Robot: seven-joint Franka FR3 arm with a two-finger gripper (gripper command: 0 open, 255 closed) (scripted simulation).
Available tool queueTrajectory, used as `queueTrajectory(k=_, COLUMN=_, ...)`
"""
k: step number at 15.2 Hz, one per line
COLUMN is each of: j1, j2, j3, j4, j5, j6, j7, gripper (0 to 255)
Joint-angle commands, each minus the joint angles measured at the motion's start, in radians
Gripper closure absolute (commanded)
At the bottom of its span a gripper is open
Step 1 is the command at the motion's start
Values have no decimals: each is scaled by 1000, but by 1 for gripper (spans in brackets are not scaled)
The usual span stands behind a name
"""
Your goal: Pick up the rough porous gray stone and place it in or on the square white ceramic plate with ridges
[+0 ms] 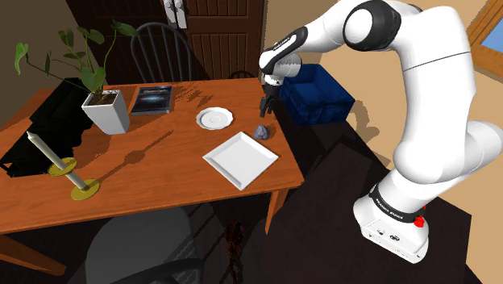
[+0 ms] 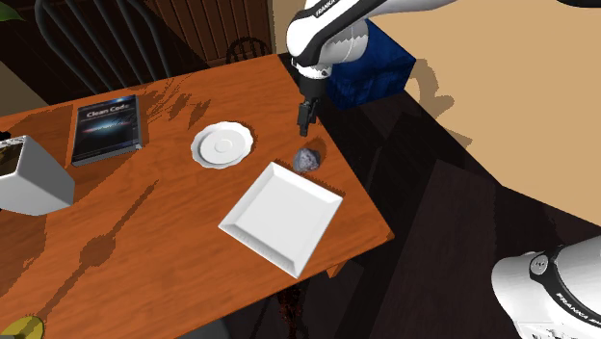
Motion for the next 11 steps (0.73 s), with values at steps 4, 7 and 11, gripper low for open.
queueTrajectory(k=4, j1=-4, j2=37, j3=12, j4=-6, j5=14, j6=32, j7=-20, gripper=0)
queueTrajectory(k=7, j1=-1, j2=49, j3=12, j4=-8, j5=15, j6=47, j7=-21, gripper=0)
queueTrajectory(k=11, j1=-1, j2=49, j3=12, j4=-8, j5=15, j6=47, j7=-21, gripper=0)
